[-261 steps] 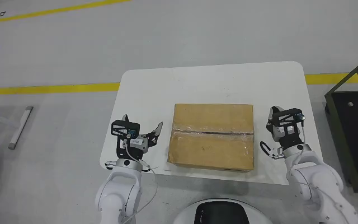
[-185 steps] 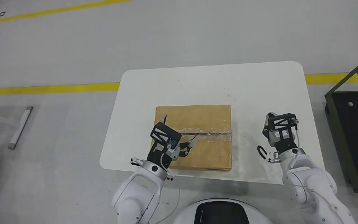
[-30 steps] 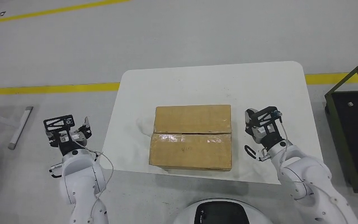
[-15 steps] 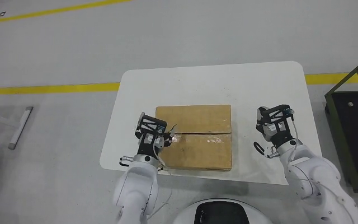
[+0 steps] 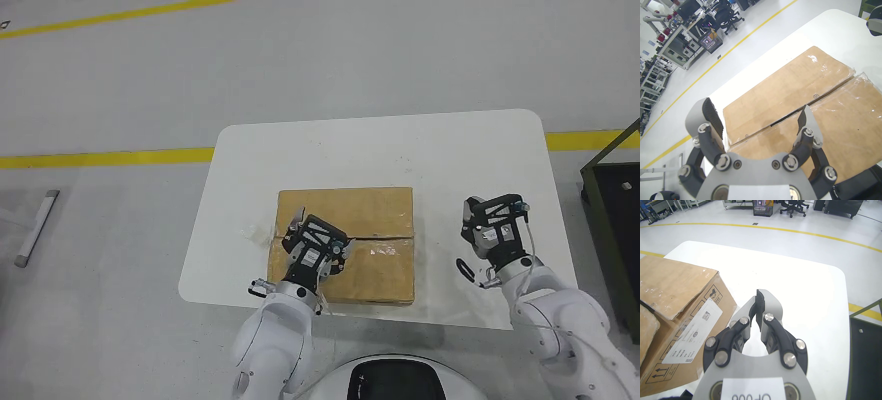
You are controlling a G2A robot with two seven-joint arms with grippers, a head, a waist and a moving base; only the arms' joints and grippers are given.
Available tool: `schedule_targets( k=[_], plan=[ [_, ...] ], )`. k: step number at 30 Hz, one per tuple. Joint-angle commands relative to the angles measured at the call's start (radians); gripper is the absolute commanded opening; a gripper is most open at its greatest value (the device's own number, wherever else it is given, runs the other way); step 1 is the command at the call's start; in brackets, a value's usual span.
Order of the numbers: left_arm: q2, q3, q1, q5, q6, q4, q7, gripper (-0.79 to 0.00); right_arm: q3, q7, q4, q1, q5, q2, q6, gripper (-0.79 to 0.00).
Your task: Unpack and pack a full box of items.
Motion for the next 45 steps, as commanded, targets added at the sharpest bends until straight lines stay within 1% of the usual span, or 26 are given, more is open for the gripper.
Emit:
schedule_targets(
  k=[1,2,5,9,12,15,18,25,26,27,28,29,31,36,45],
  plan=[
    [-0.002,-0.006,0.011,-0.040,0.025,0.011,0.001,0.000,-0.003,0.001,0.002,-0.001,-0.002,0.000,0.000,-0.785],
    [-0.002,-0.007,0.012,-0.058,0.019,0.015,0.003,0.000,-0.004,0.001,0.003,-0.001,-0.004,0.000,0.000,-0.785],
    [0.001,-0.003,-0.014,-0.023,-0.032,0.033,-0.026,0.000,-0.003,0.002,0.005,0.000,-0.002,0.001,-0.002,-0.785],
    [-0.004,0.020,-0.069,-0.025,-0.067,0.069,-0.143,0.000,-0.008,0.002,0.005,0.003,-0.001,0.001,-0.002,-0.785],
    [-0.008,0.038,-0.112,-0.014,-0.092,0.097,-0.210,0.000,-0.013,0.000,0.006,0.005,0.001,0.001,0.002,-0.785],
    [-0.012,0.046,-0.144,-0.017,-0.087,0.127,-0.262,0.000,-0.014,-0.004,0.007,0.003,0.001,0.001,0.005,-0.785],
    [-0.013,0.053,-0.171,0.014,-0.100,0.153,-0.281,0.000,-0.010,-0.008,0.006,-0.001,0.004,0.002,0.009,-0.785],
    [-0.016,0.062,-0.212,0.046,-0.095,0.199,-0.272,0.000,0.000,-0.010,0.001,-0.006,0.009,0.003,0.008,-0.785],
    [-0.016,0.063,-0.218,0.056,-0.092,0.205,-0.266,-0.071,-0.001,-0.010,0.000,-0.006,0.008,0.004,0.008,-0.785],
    [-0.016,0.065,-0.222,0.069,-0.094,0.212,-0.263,-0.274,-0.001,-0.010,-0.001,-0.006,0.008,0.004,0.008,-0.785],
    [-0.016,0.065,-0.225,0.078,-0.088,0.217,-0.256,-0.406,-0.002,-0.010,-0.001,-0.006,0.008,0.004,0.009,-0.785],
    [-0.016,0.066,-0.227,0.086,-0.085,0.220,-0.247,-0.465,-0.003,-0.009,-0.002,-0.005,0.008,0.004,0.008,-0.785],
    [-0.015,0.067,-0.230,0.099,-0.078,0.224,-0.216,-0.785,-0.004,-0.008,-0.002,-0.004,0.007,0.004,0.009,-0.785],
    [-0.011,0.081,-0.225,0.148,-0.100,0.235,-0.142,-0.785,-0.006,-0.008,0.003,0.001,0.008,0.005,0.007,-0.785],
    [-0.011,0.098,-0.238,0.199,-0.105,0.268,-0.078,-0.785,-0.005,-0.007,0.008,0.008,0.011,0.006,0.009,-0.785]
  ],
)
